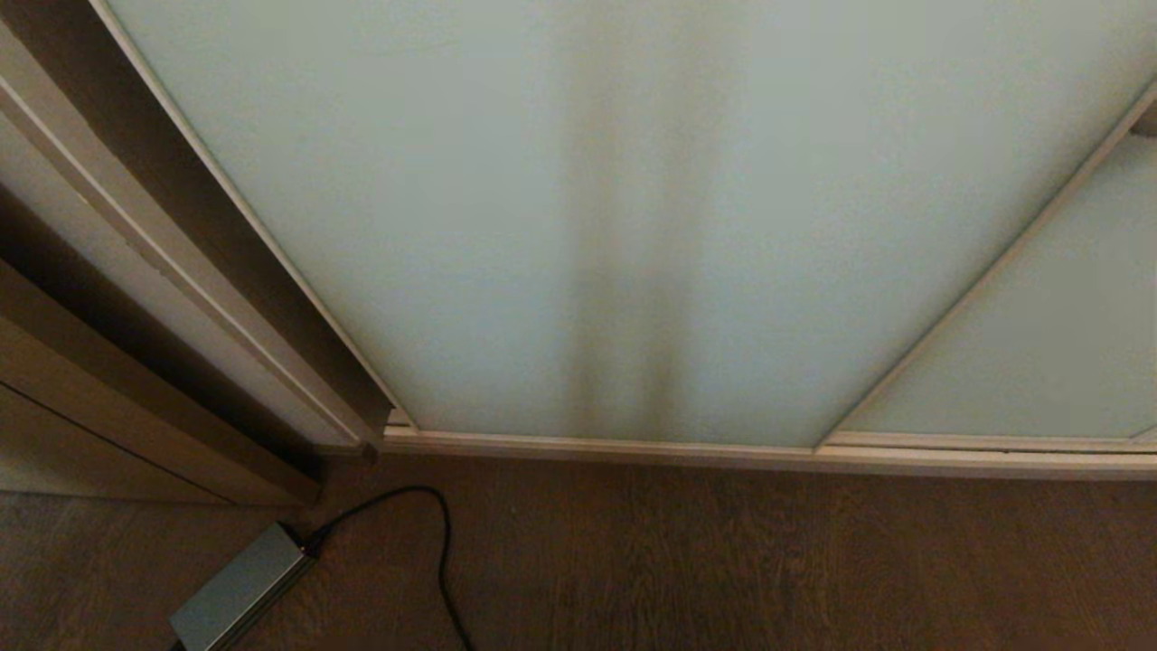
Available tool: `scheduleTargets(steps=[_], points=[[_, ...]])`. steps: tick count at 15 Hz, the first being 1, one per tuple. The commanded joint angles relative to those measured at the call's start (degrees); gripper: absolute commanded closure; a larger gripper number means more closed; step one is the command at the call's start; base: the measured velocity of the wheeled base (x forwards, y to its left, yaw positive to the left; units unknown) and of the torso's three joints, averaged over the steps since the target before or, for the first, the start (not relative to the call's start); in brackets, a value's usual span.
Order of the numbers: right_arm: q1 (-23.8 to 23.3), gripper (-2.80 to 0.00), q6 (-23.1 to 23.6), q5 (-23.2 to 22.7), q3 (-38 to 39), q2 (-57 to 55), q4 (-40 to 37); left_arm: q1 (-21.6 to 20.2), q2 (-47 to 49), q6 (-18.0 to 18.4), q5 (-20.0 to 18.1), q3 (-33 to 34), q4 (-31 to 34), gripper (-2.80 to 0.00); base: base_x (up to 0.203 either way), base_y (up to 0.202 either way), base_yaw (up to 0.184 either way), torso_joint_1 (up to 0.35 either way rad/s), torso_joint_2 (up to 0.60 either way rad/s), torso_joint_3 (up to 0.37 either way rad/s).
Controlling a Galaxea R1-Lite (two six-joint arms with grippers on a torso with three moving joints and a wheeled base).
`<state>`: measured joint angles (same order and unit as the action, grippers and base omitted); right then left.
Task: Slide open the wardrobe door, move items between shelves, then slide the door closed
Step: Close the door
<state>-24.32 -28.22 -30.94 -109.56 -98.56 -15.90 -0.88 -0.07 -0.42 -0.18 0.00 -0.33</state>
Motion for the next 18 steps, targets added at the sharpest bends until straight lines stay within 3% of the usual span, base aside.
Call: scheduleTargets(steps=[1, 7, 18], points=[[2.46, 0.00, -0.08, 1.84, -0.12, 0.16, 0.10, 0.00, -0.01, -0.02, 0.01, 0.00, -0.02, 0.00, 0.000, 0.000, 0.000, 0.000, 0.00, 0.000], [6.04, 0.00, 0.01, 5.10, -0.57, -1.10, 0.61, 0.00, -0.01, -0.02, 0.01, 0.00, -0.02, 0.00, 0.000, 0.000, 0.000, 0.000, 0.00, 0.000], [10.70, 0.00, 0.10, 5.28, 3.11, 2.56, 0.40, 0.00, 0.06, -0.02, 0.01, 0.00, -0.02, 0.00, 0.000, 0.000, 0.000, 0.000, 0.00, 0.000]])
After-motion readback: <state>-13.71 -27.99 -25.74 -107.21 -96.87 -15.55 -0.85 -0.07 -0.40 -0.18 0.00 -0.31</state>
